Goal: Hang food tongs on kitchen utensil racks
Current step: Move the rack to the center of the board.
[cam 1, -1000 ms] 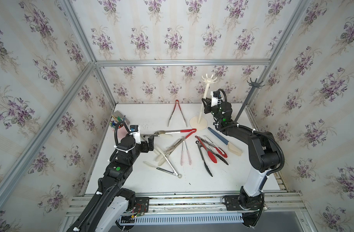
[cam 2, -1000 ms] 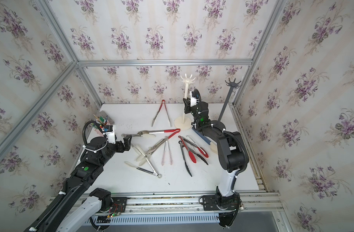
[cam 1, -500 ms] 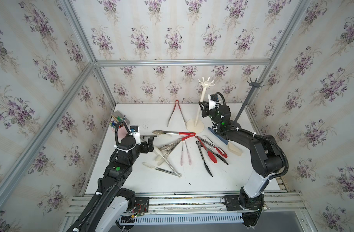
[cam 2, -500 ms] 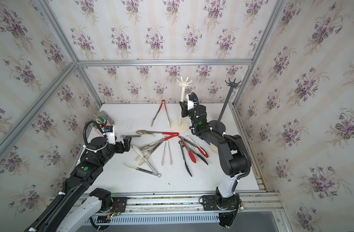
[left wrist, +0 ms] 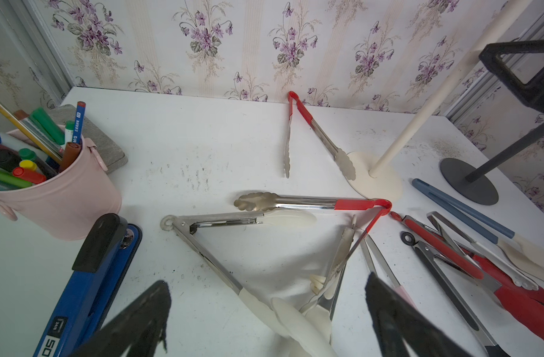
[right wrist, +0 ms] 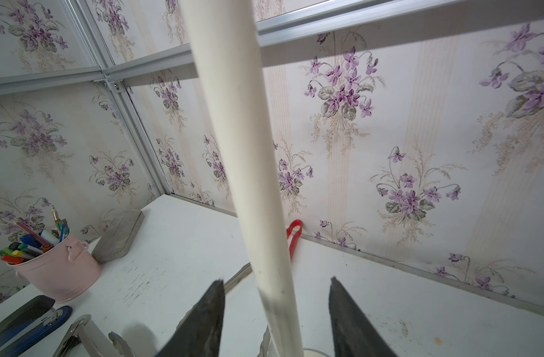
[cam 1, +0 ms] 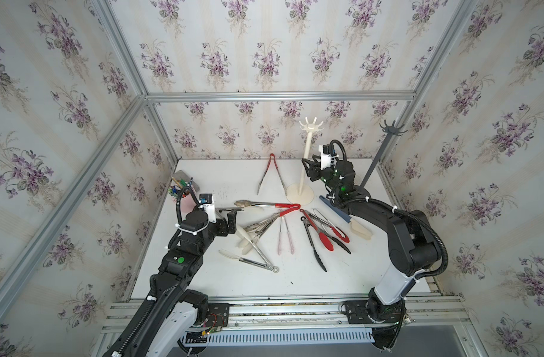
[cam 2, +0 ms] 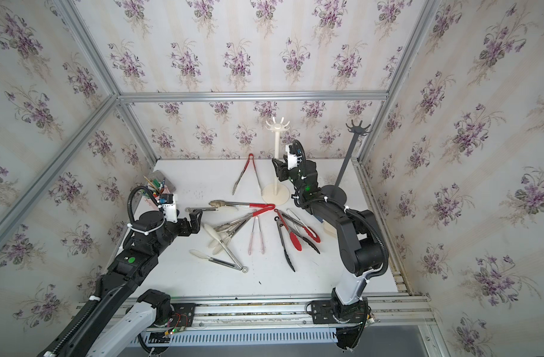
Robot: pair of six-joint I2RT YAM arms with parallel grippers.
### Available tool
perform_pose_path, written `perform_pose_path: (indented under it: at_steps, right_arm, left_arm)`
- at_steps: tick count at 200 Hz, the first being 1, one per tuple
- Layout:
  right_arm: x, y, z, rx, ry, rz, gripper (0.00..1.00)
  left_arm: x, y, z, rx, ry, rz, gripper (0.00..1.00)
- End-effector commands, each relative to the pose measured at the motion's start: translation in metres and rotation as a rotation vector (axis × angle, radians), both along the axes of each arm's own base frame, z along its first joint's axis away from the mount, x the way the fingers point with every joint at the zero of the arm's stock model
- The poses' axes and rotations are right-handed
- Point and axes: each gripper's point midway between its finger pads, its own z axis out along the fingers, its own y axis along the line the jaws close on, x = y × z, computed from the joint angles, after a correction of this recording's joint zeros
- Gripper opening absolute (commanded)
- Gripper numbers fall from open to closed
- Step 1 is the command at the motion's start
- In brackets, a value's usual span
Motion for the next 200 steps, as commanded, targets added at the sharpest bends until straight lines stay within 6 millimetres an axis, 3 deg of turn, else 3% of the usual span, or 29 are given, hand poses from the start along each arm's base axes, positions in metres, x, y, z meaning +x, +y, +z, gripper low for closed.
perform_pose_path:
  at_steps: [1, 53, 99, 130, 200]
  right_arm:
    - [-0.004, -0.004, -0.003, -0.026, 0.009, -0.016, 0.57]
    - [-0.014, -0.016, -0.012, -0.045, 0.062, -0.036, 0.64]
    - [-0.036, -0.026, -0.026, -0.082, 0.167, -0.012, 0.71]
    - [-0.062, -0.03, -0.044, -0.094, 0.319, 0.032, 0.73]
    - [-0.139, -0.016, -0.1, -0.091, 0.741, 0.243, 0.74]
  left_arm:
    - [0.0, -0.002, 0.001, -0.027, 0.009, -0.003, 0.99]
    - [0.002, -0.007, 0.001, -0.044, 0.02, -0.02, 0.99]
    - [0.005, -0.016, 0.006, -0.082, 0.033, -0.051, 0.99]
    - [0.006, -0.025, 0.008, -0.117, 0.049, -0.084, 0.99]
    - [0.007, -0.052, -0.002, -0.101, 0.116, -0.194, 0.99]
